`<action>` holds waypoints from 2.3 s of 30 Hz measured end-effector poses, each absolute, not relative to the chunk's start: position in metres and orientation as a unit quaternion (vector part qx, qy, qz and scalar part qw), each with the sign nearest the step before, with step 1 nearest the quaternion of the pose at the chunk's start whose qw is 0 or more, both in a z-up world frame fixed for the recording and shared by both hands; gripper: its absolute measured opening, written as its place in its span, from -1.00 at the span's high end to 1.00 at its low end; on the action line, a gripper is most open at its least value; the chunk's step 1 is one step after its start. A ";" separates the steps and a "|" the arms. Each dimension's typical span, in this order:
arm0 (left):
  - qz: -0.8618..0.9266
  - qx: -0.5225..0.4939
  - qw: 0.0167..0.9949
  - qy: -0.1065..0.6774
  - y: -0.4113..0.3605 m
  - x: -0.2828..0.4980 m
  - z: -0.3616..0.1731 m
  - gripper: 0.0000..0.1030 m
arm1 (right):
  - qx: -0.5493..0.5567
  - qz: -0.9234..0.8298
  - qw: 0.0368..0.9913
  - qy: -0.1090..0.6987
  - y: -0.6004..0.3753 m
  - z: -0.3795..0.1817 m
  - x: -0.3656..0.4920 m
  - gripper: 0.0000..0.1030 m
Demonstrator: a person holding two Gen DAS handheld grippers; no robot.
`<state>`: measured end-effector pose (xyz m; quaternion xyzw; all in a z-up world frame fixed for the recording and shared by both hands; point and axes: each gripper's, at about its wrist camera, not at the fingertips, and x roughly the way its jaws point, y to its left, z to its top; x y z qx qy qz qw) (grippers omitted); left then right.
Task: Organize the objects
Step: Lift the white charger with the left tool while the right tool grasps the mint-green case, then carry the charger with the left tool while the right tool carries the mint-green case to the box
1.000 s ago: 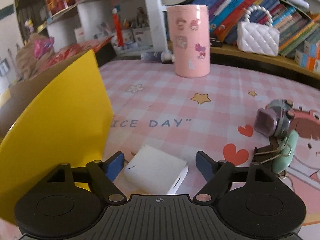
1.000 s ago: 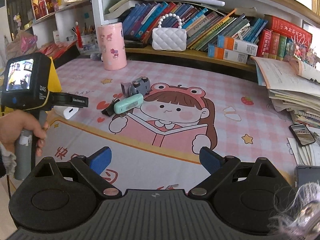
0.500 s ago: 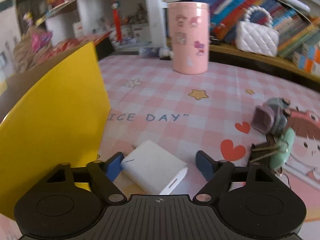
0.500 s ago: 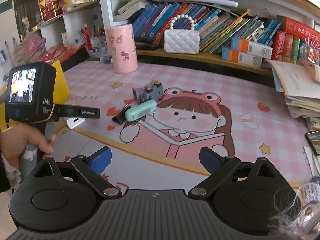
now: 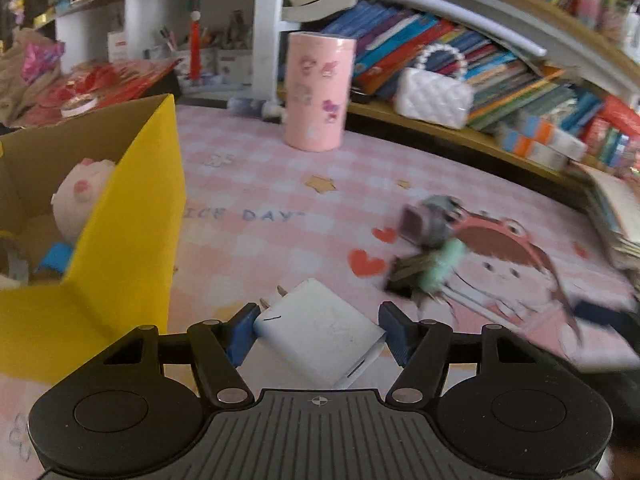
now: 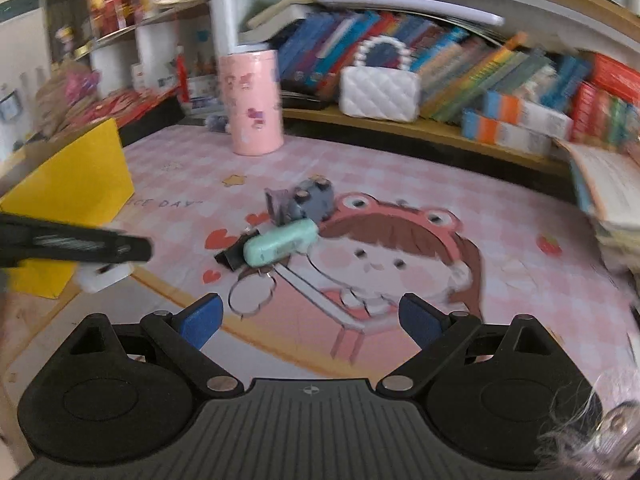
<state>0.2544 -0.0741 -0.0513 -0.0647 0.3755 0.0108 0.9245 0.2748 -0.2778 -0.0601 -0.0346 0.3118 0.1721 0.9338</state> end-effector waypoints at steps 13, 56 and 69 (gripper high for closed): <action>0.039 -0.052 0.916 0.395 -0.057 0.188 -0.045 -0.27 | -0.116 0.303 0.891 0.318 -0.244 -0.099 0.371 -0.57; 0.045 -0.120 0.935 0.330 0.093 0.069 -0.023 -0.27 | -0.060 0.230 0.904 0.355 -0.096 -0.005 0.122 -0.31; 0.048 -0.109 0.944 0.306 0.134 0.030 -0.014 -0.27 | -0.064 0.243 0.903 0.348 -0.044 -0.001 0.083 -0.31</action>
